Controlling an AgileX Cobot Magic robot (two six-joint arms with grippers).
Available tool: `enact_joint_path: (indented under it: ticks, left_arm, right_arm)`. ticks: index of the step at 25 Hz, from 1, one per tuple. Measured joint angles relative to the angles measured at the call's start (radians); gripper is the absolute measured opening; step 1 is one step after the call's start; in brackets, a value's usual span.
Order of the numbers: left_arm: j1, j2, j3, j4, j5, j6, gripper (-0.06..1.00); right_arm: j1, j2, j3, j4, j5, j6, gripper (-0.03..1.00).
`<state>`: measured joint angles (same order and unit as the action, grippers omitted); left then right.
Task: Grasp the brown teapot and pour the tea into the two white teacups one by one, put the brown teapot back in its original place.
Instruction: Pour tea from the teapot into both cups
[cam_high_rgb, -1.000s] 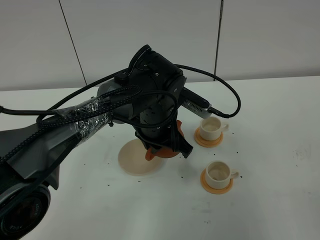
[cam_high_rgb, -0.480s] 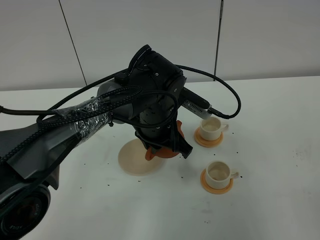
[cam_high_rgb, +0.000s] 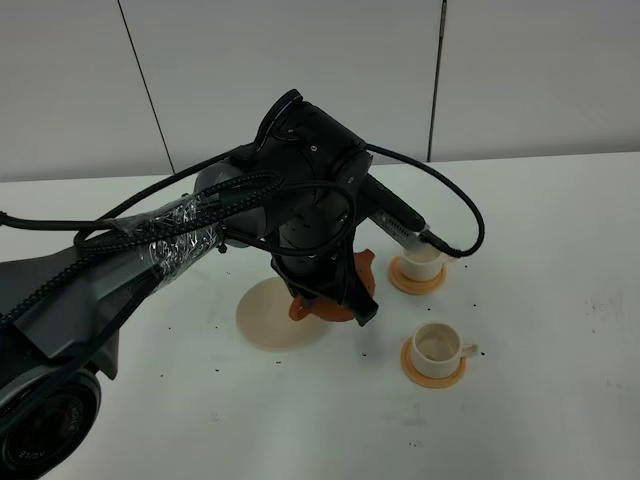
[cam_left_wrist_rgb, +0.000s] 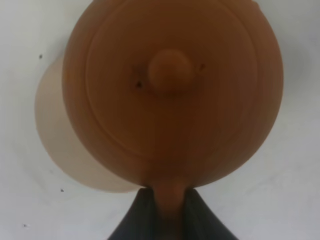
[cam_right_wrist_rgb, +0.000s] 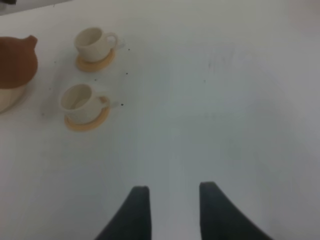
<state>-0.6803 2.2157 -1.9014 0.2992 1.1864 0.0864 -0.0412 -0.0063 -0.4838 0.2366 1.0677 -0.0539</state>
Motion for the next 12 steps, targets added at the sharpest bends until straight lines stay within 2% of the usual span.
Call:
enact_joint_path:
  ticks: [4,12]
  left_arm:
    - [0.000,0.000,0.000,0.000,0.000,0.039,0.17]
    - [0.000,0.000,0.000,-0.010,0.000,0.042,0.17]
  right_arm:
    - [0.000,0.000,0.000,0.000,0.000,0.000,0.24]
    - [0.000,0.000,0.000,0.000,0.000,0.001,0.24]
